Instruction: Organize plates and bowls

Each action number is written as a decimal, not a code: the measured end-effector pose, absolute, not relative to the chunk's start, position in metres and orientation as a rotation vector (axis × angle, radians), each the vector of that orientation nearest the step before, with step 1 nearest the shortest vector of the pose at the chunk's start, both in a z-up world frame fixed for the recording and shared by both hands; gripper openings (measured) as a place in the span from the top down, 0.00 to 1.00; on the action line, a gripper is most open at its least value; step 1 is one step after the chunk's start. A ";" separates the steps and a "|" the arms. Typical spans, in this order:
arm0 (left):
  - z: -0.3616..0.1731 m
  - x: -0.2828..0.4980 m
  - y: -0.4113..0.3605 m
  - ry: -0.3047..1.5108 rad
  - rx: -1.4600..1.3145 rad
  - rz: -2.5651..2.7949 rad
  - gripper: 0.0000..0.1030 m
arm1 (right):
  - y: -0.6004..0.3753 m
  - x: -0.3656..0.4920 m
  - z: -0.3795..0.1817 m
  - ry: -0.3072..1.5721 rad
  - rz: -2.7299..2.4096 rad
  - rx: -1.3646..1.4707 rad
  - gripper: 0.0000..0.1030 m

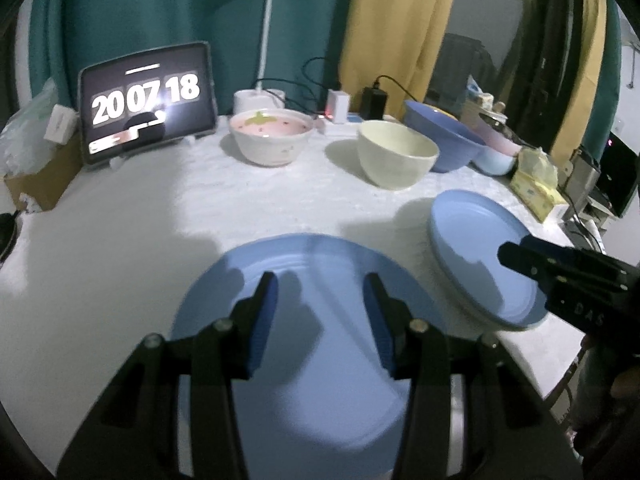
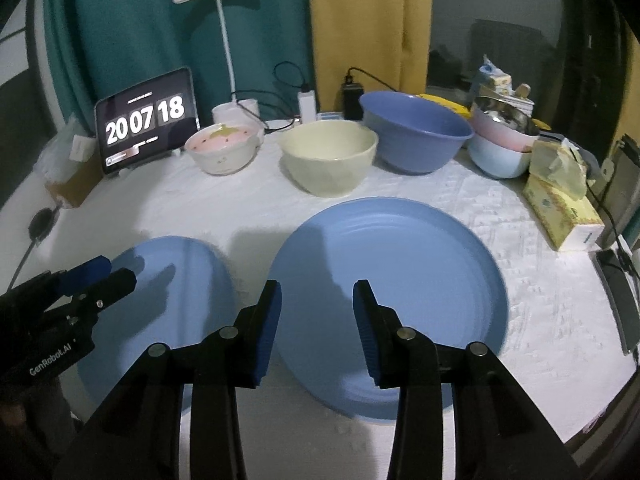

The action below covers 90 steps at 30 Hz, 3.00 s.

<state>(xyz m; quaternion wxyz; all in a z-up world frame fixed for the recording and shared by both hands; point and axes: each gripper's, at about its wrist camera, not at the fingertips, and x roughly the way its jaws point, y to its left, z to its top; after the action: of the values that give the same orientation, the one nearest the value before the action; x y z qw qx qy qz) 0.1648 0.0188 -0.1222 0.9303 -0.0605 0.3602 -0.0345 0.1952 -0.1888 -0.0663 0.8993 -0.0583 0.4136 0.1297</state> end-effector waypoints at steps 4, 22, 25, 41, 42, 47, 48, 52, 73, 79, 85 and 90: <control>-0.127 0.162 0.034 0.741 -0.134 -0.042 0.56 | -0.177 0.195 -0.070 0.867 0.286 -0.133 0.62; -0.144 0.143 0.079 0.727 -0.142 0.081 0.56 | -0.141 0.186 -0.098 0.925 0.340 -0.159 0.61; -0.149 0.140 0.086 0.737 -0.150 0.101 0.56 | -0.136 0.185 -0.103 0.940 0.348 -0.163 0.62; -0.176 0.144 0.094 0.819 -0.163 0.097 0.56 | -0.124 0.189 -0.126 0.996 0.374 -0.171 0.62; -0.177 0.144 0.093 0.816 -0.159 0.098 0.56 | -0.124 0.190 -0.127 0.998 0.377 -0.172 0.62; -0.177 0.144 0.092 0.809 -0.156 0.090 0.57 | -0.122 0.190 -0.131 1.009 0.384 -0.167 0.62; -0.177 0.145 0.091 0.810 -0.151 0.084 0.59 | -0.122 0.191 -0.132 1.012 0.387 -0.164 0.62; -0.177 0.146 0.085 0.811 -0.136 0.049 0.73 | -0.120 0.190 -0.132 1.006 0.395 -0.171 0.69; -0.154 0.141 0.081 0.779 -0.124 0.057 0.75 | -0.126 0.186 -0.104 0.940 0.415 -0.148 0.71; -0.144 0.137 0.079 0.756 -0.126 0.055 0.75 | -0.128 0.182 -0.092 0.910 0.418 -0.133 0.71; -0.136 0.136 0.070 0.739 -0.114 0.035 0.75 | -0.136 0.182 -0.084 0.888 0.404 -0.121 0.71; -0.132 0.135 0.064 0.732 -0.109 0.025 0.75 | -0.145 0.182 -0.079 0.874 0.397 -0.109 0.71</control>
<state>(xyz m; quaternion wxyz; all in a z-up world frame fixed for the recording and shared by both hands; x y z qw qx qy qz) 0.1353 0.0640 -0.1316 0.9322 -0.0534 0.3579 0.0121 0.1817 -0.1447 -0.0786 0.8857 -0.0524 0.4200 0.1908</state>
